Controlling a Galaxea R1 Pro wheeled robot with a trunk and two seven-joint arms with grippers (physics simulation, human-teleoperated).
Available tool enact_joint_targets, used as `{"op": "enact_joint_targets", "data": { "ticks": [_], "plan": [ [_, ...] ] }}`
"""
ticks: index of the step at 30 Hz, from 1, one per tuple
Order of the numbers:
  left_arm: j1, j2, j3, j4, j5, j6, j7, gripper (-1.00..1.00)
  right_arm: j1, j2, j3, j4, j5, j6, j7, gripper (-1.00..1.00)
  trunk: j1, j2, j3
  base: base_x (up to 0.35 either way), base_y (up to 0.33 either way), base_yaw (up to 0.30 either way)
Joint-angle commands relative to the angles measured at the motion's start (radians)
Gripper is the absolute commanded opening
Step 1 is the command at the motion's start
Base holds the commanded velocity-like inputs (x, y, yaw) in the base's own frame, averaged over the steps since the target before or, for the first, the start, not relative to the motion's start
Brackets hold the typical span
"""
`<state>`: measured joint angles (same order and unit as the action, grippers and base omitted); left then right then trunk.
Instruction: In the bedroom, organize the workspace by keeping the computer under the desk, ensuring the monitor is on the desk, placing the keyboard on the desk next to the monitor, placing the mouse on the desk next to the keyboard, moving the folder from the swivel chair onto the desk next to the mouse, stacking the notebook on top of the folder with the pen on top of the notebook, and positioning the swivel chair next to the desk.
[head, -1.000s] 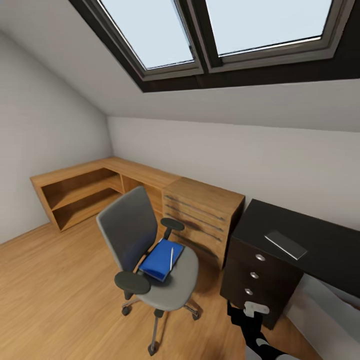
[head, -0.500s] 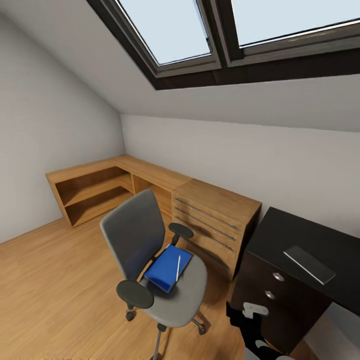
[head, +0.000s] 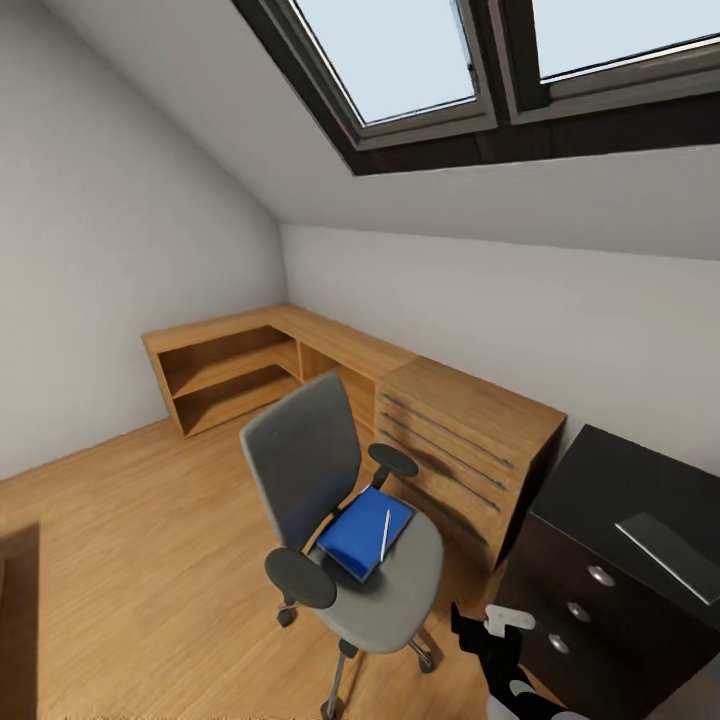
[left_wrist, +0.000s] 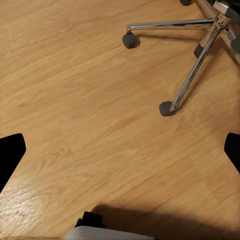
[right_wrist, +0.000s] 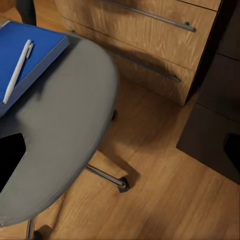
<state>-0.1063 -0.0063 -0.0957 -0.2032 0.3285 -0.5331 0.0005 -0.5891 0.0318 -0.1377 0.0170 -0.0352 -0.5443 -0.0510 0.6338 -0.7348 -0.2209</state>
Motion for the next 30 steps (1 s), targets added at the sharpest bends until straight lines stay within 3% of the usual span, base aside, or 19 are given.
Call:
{"op": "enact_joint_targets", "data": {
  "ticks": [1,20,27,30],
  "plan": [
    [-0.001,0.0,-0.01,0.002,0.009,-0.002,-0.001,1.0,-0.001,0.0,-0.002,0.002,-0.003,-0.005,0.0,1.0,0.0,-0.001,-0.002,0.0,0.0,0.244],
    [-0.001,0.004,-0.002,-0.041,0.024,-0.01,-0.005,1.0,-0.001,-0.002,-0.002,0.001,-0.005,-0.006,-0.001,1.0,0.0,-0.001,-0.003,0.0,0.0,0.266],
    [-0.001,0.008,0.023,-0.042,0.15,-0.012,-0.01,1.0,-0.001,-0.006,-0.002,0.001,-0.005,-0.006,-0.002,1.0,0.0,-0.001,-0.003,0.0,0.0,0.276],
    [-0.001,0.01,0.025,-0.042,0.17,-0.012,-0.011,1.0,-0.001,-0.007,-0.002,0.001,-0.006,-0.007,-0.002,1.0,0.0,-0.001,-0.003,0.0,0.0,0.276]
  ]
}}
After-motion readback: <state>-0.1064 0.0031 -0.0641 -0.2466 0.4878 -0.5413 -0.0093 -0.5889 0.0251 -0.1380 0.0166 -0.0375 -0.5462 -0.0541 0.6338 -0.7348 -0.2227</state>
